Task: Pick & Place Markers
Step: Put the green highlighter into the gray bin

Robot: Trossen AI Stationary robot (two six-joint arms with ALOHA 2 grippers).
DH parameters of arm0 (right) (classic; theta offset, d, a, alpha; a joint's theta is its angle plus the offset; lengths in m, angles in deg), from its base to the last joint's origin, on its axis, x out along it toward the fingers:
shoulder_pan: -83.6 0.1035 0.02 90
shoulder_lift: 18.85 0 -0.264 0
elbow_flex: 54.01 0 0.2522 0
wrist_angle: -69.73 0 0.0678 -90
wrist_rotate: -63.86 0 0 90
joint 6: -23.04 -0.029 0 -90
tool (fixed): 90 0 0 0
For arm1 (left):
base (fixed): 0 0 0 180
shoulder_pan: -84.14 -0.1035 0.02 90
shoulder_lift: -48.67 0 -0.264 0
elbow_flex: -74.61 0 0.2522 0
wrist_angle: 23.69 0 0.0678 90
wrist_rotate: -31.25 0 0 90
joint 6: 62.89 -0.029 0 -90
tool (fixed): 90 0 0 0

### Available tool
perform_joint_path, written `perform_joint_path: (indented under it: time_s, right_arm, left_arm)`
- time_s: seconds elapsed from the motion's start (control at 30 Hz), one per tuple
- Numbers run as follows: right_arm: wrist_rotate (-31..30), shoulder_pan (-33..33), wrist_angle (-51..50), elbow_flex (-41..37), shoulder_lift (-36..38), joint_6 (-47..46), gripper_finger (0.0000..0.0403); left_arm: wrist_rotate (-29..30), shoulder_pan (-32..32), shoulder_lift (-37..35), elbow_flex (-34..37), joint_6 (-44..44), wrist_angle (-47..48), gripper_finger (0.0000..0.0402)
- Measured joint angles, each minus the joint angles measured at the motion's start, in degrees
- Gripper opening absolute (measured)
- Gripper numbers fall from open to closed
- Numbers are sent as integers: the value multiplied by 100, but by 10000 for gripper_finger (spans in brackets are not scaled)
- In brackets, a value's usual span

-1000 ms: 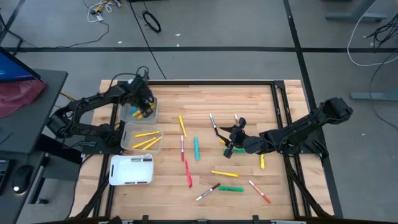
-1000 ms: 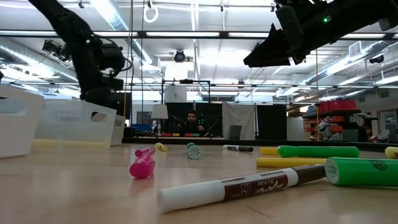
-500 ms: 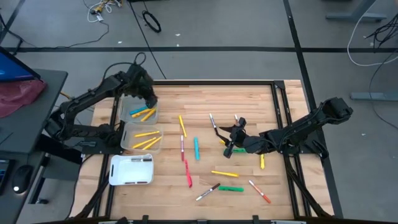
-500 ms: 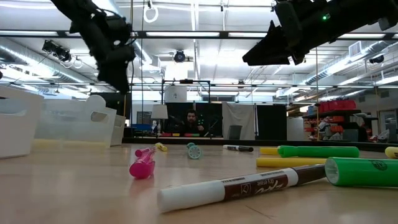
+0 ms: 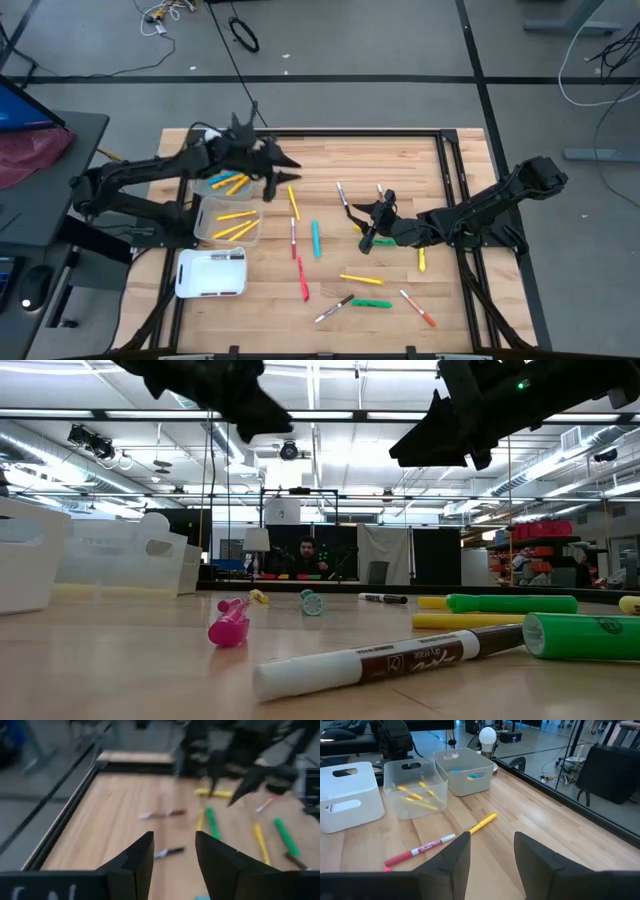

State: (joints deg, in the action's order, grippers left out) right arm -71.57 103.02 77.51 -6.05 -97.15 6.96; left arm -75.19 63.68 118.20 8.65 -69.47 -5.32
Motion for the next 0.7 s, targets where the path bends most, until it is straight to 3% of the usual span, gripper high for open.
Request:
perform_joint_path:
  time_s: [0.33,0.53,0.7]
  right_arm:
    - [-61,0,-233,0,102,5,178]
    - [64,4,-1510,0,692,-452,220]
    - [540,4,-2806,1,1142,-1298,244]
  left_arm:
    - [32,999,1319,14,137,-1269,136]
    - [-214,1145,2570,12,689,-2925,131]
    - [-314,1215,3495,14,1268,-4594,131]
